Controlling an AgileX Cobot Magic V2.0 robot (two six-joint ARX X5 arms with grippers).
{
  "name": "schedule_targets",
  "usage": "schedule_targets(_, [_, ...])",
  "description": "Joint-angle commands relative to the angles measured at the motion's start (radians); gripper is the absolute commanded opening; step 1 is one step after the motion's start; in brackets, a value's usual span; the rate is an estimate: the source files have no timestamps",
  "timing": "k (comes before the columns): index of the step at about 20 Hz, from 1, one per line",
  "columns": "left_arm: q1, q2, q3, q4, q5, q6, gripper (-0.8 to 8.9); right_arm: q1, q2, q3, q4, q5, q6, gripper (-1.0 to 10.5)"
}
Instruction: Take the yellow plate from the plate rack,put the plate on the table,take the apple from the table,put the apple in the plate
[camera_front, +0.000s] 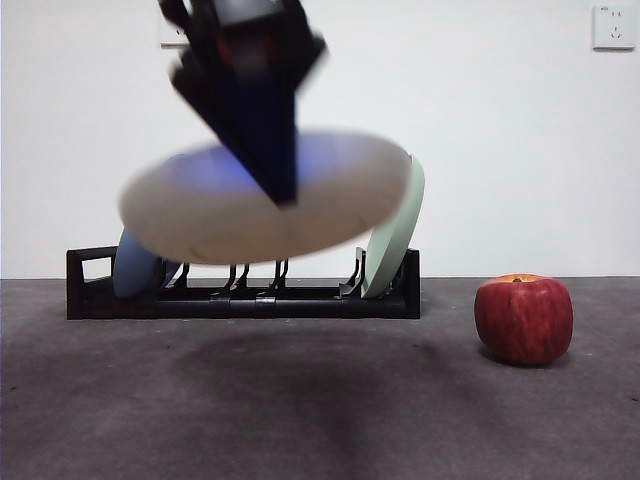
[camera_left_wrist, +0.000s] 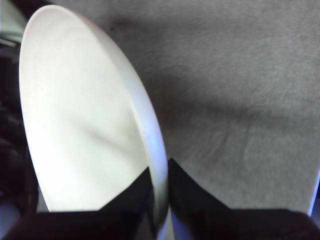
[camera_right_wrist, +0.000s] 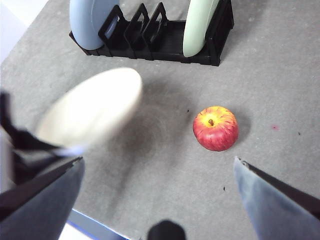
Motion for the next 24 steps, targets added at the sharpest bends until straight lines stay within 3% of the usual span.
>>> schedule_targets(1, [-0.029,0.076,-0.028,0.041,-0.066,0.006,-0.06,0.001,0.003,0.004,0.003,-0.004,-0.007,5.0])
schedule_targets(5, [-0.045,0.238,-0.028,0.086,-0.088,0.009,-0.06,0.001,0.004,0.004,-0.002,-0.004,-0.008,5.0])
schedule_targets(11, [-0.049,0.338,-0.028,0.104,-0.108,-0.071,-0.07,0.001,0.004,0.004,-0.001,-0.004,-0.008,5.0])
schedule_targets(14, [-0.049,0.340,-0.028,0.109,0.003,-0.104,0.09,0.001,0.005,0.004,-0.001,-0.004,-0.008,5.0])
schedule_targets(17, [-0.047,0.340,-0.028,0.105,0.103,-0.112,1.21,0.001,0.010,0.004,-0.001,-0.004,-0.008,5.0])
schedule_targets(24, [-0.025,0.298,-0.024,0.098,0.100,-0.124,1.62,0.001,0.011,0.004,-0.001,-0.004,-0.008,5.0])
